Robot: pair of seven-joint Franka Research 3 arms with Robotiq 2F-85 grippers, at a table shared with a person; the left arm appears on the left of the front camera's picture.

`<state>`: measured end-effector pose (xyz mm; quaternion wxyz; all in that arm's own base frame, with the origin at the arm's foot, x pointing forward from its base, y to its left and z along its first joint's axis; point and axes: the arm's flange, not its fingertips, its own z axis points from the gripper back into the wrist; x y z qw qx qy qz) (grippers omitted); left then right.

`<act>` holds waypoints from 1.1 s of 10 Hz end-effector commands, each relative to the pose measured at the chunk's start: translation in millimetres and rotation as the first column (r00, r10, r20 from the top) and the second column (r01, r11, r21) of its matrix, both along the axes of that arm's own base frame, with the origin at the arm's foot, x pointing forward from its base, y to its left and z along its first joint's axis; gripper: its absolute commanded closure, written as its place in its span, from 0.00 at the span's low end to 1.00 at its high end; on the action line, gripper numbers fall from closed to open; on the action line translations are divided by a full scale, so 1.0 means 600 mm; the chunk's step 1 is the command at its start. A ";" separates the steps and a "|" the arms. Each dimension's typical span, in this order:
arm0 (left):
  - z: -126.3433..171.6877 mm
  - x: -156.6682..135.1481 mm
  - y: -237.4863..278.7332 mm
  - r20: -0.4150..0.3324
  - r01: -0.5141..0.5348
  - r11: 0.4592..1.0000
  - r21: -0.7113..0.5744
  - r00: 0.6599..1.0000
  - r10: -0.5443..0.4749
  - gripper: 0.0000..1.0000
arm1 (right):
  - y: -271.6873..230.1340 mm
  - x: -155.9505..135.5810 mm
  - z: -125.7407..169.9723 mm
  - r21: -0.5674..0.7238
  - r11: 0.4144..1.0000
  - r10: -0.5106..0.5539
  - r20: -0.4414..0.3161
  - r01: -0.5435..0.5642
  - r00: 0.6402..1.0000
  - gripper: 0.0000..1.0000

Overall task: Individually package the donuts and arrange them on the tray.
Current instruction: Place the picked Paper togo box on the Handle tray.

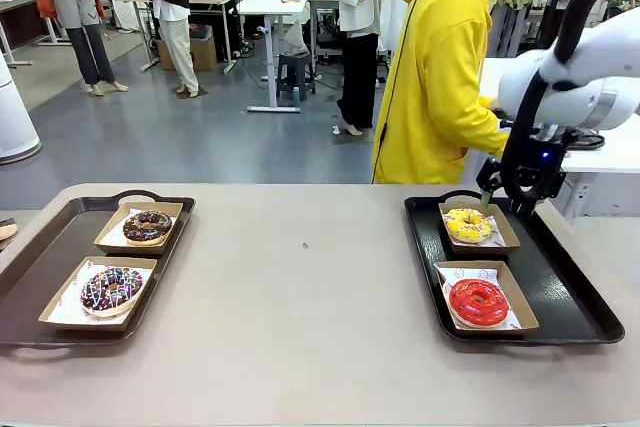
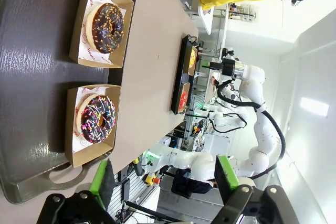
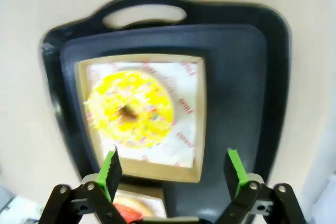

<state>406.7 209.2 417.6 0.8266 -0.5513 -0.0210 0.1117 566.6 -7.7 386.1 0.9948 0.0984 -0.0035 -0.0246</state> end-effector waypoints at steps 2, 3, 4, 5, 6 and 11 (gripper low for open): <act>0.000 -0.003 0.002 0.011 0.009 1.000 0.005 1.000 -0.009 0.00 | -0.125 -0.086 0.098 0.562 0.826 0.039 0.006 -0.036 0.999 0.00; 0.000 -0.003 0.002 0.011 0.009 1.000 0.005 1.000 -0.009 0.00 | -0.179 -0.106 0.123 0.689 0.725 0.000 0.024 -0.017 1.000 0.00; 0.000 -0.003 0.002 0.011 0.009 1.000 0.005 1.000 -0.009 0.00 | -0.226 -0.130 0.140 0.774 0.633 -0.021 0.038 -0.017 0.999 0.00; 0.000 -0.003 0.002 0.011 0.009 1.000 0.005 1.000 -0.009 0.00 | -0.271 -0.158 0.148 0.825 0.565 -0.047 0.054 -0.018 0.997 0.00; 0.000 -0.003 0.002 0.011 0.009 1.000 0.005 1.000 -0.009 0.00 | -0.303 -0.181 0.145 0.851 0.524 -0.057 0.064 -0.025 0.996 0.00; 0.000 -0.003 0.002 0.011 0.009 1.000 0.005 1.000 -0.009 0.00 | -0.391 -0.213 0.042 0.869 0.494 -0.095 0.010 0.038 0.995 0.00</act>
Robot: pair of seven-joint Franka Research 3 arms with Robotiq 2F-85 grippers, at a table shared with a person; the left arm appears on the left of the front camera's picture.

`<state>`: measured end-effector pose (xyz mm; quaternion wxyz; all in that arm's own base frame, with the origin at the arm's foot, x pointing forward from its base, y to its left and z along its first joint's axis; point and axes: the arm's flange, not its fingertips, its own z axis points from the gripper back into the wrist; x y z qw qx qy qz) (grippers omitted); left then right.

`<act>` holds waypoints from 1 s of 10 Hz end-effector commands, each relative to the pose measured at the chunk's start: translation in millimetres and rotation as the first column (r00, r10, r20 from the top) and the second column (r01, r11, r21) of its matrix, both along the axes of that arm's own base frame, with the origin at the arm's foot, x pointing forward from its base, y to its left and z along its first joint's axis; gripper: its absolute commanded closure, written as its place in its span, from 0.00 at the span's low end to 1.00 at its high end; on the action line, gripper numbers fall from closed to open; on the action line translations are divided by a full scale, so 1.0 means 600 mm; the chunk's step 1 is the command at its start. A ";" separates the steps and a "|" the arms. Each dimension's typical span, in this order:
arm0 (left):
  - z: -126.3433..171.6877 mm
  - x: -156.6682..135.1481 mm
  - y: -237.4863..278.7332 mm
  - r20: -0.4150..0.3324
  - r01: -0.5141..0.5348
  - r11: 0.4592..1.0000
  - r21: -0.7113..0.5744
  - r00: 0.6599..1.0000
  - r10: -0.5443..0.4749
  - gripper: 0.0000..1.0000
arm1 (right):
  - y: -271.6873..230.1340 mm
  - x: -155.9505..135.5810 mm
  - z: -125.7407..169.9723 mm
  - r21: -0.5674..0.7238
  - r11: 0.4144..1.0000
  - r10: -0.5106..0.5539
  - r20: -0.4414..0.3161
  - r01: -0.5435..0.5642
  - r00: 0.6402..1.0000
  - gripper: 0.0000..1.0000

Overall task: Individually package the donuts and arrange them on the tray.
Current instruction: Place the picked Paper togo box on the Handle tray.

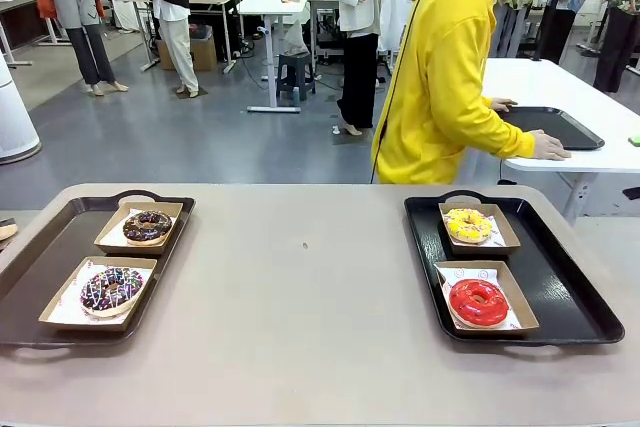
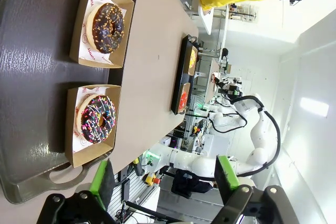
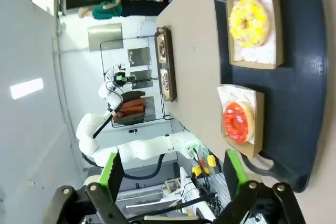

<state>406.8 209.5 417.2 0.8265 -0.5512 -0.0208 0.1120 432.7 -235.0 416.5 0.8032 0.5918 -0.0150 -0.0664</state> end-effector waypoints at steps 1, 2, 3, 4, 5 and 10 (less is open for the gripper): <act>0.000 -0.003 0.002 0.012 0.009 1.000 0.005 1.000 -0.009 0.00 | -0.019 0.016 -0.030 -0.019 1.000 0.005 0.025 -0.005 1.000 0.00; 0.000 -0.003 0.002 0.012 0.009 1.000 0.005 1.000 -0.009 0.00 | -0.021 0.023 -0.046 -0.015 1.000 -0.007 0.013 0.007 1.000 0.00; 0.000 -0.003 0.002 0.012 0.009 1.000 0.005 1.000 -0.009 0.00 | -0.018 0.037 -0.055 -0.036 0.998 -0.055 0.004 0.055 0.998 0.00; 0.000 -0.003 0.002 0.012 0.009 1.000 0.005 1.000 -0.009 0.00 | -0.012 0.011 -0.043 -0.006 1.000 -0.008 -0.008 0.008 1.000 0.00; 0.000 -0.003 0.002 0.012 0.009 1.000 0.005 1.000 -0.009 0.00 | -0.012 0.011 -0.043 -0.006 1.000 -0.008 -0.008 0.008 1.000 0.00; 0.000 -0.003 0.002 0.012 0.009 1.000 0.005 1.000 -0.009 0.00 | -0.012 0.011 -0.043 -0.006 1.000 -0.008 -0.008 0.008 1.000 0.00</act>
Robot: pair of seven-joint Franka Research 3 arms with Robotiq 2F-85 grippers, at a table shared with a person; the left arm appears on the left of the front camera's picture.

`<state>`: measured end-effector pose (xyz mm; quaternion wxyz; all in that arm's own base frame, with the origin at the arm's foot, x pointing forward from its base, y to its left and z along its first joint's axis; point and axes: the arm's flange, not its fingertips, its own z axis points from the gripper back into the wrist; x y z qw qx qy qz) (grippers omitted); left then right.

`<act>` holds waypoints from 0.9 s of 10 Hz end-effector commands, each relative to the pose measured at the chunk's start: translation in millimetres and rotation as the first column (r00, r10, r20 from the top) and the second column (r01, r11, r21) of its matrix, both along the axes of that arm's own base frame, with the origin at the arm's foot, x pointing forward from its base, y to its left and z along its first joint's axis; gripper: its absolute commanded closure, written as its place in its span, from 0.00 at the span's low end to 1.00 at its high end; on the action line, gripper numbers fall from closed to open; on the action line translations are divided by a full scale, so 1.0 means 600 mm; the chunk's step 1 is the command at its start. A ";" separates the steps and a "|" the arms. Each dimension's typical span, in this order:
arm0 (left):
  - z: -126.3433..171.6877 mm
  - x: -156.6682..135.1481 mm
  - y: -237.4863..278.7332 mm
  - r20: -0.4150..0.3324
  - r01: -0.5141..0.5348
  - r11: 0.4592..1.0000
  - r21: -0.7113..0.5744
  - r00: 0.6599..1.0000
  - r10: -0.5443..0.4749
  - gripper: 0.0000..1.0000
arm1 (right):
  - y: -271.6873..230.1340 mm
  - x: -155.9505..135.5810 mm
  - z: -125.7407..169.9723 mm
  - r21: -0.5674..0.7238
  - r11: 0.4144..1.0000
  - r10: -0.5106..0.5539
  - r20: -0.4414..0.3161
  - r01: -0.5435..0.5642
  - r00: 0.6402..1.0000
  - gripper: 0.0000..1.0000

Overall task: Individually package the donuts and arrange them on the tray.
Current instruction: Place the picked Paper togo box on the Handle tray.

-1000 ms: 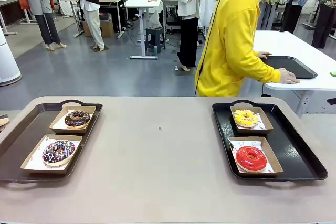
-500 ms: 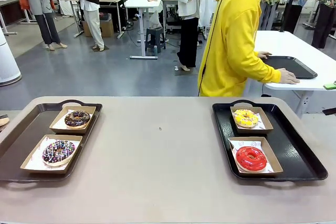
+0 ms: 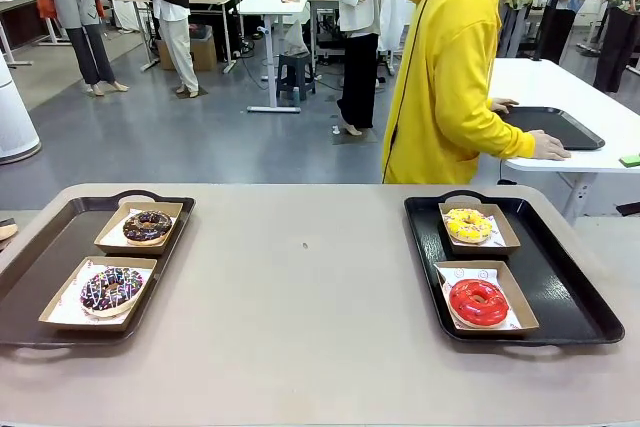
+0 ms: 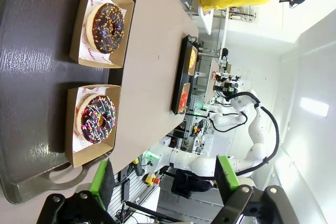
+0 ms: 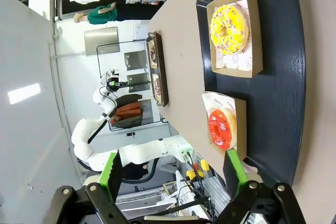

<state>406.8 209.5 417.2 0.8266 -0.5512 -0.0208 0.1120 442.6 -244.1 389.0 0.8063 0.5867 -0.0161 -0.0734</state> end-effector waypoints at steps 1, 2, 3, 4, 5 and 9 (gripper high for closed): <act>0.000 -0.003 0.002 0.012 0.009 1.000 0.005 1.000 -0.009 0.00 | 0.003 -0.006 0.003 0.006 1.000 0.005 -0.001 -0.005 1.000 0.00; 0.000 -0.003 0.002 0.012 0.009 1.000 0.005 1.000 -0.009 0.00 | 0.003 -0.006 0.003 0.006 1.000 0.005 -0.001 -0.005 1.000 0.00; 0.000 -0.003 0.002 0.012 0.009 1.000 0.005 1.000 -0.009 0.00 | 0.003 -0.006 0.003 0.006 1.000 0.005 -0.001 -0.005 1.000 0.00; 0.000 -0.003 0.002 0.012 0.009 1.000 0.005 1.000 -0.009 0.00 | 0.003 -0.006 0.003 0.006 1.000 0.005 -0.001 -0.005 1.000 0.00; 0.000 -0.003 0.002 0.012 0.009 1.000 0.005 1.000 -0.009 0.00 | 0.003 -0.006 0.003 0.006 1.000 0.005 -0.001 -0.005 1.000 0.00; 0.000 -0.003 0.002 0.012 0.009 1.000 0.005 1.000 -0.009 0.00 | 0.003 -0.006 0.003 0.006 1.000 0.005 -0.001 -0.005 1.000 0.00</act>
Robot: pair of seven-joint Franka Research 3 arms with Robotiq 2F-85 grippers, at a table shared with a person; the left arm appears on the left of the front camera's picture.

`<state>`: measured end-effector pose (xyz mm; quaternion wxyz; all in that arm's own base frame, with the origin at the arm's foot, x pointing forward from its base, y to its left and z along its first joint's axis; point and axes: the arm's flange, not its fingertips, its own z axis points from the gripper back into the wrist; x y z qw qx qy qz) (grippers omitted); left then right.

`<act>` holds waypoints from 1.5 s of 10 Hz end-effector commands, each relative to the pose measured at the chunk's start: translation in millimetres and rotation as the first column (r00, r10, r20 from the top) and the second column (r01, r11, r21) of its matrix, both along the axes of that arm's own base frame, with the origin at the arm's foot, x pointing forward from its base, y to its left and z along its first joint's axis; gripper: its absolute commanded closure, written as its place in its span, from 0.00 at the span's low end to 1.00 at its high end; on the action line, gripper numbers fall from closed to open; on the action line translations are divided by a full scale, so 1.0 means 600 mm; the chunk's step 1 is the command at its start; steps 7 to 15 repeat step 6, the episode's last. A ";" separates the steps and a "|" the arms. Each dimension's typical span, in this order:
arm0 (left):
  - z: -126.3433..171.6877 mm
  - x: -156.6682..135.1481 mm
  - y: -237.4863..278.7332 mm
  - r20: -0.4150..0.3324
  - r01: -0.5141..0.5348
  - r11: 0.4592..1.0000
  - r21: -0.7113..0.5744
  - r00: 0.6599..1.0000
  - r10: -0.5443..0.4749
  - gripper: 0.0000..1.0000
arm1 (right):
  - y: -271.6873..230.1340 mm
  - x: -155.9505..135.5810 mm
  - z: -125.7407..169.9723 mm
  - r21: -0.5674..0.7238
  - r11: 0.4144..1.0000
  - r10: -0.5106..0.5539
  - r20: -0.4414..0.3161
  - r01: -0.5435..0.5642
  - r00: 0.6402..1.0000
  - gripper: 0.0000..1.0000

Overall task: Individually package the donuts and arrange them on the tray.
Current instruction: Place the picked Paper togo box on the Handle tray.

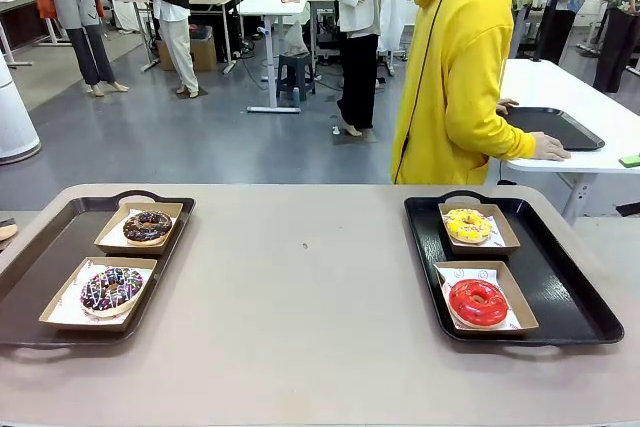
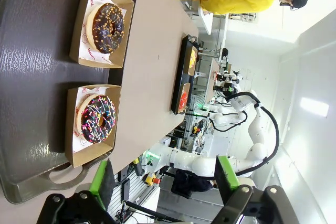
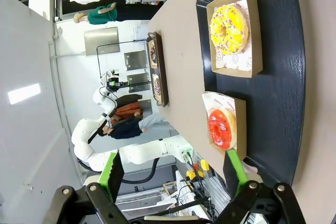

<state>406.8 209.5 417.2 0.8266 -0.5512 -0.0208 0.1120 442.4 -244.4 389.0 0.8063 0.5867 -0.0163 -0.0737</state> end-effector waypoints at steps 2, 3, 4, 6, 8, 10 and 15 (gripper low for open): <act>0.000 -0.003 0.002 0.012 0.009 1.000 0.005 1.000 -0.009 0.00 | 0.003 -0.005 0.003 0.005 1.000 0.005 -0.001 -0.005 1.000 0.00; 0.000 -0.003 0.002 0.012 0.009 1.000 0.005 1.000 -0.009 0.00 | 0.003 -0.005 0.003 0.005 1.000 0.005 -0.001 -0.005 1.000 0.00; 0.000 -0.003 0.002 0.012 0.009 1.000 0.005 1.000 -0.009 0.00 | 0.003 -0.005 0.003 0.005 1.000 0.005 -0.001 -0.005 1.000 0.00; 0.000 -0.003 0.002 0.012 0.009 1.000 0.005 1.000 -0.009 0.00 | 0.003 -0.005 0.003 0.005 1.000 0.005 -0.001 -0.005 1.000 0.00; 0.000 -0.003 0.002 0.012 0.009 1.000 0.005 1.000 -0.009 0.00 | 0.003 -0.005 0.003 0.005 1.000 0.005 -0.001 -0.005 1.000 0.00; 0.000 -0.003 0.002 0.012 0.009 1.000 0.005 1.000 -0.009 0.00 | 0.003 -0.005 0.003 0.005 1.000 0.005 -0.001 -0.005 1.000 0.00; 0.000 -0.003 0.002 0.012 0.009 1.000 0.005 1.000 -0.009 0.00 | 0.003 -0.005 0.003 0.005 1.000 0.005 -0.001 -0.005 1.000 0.00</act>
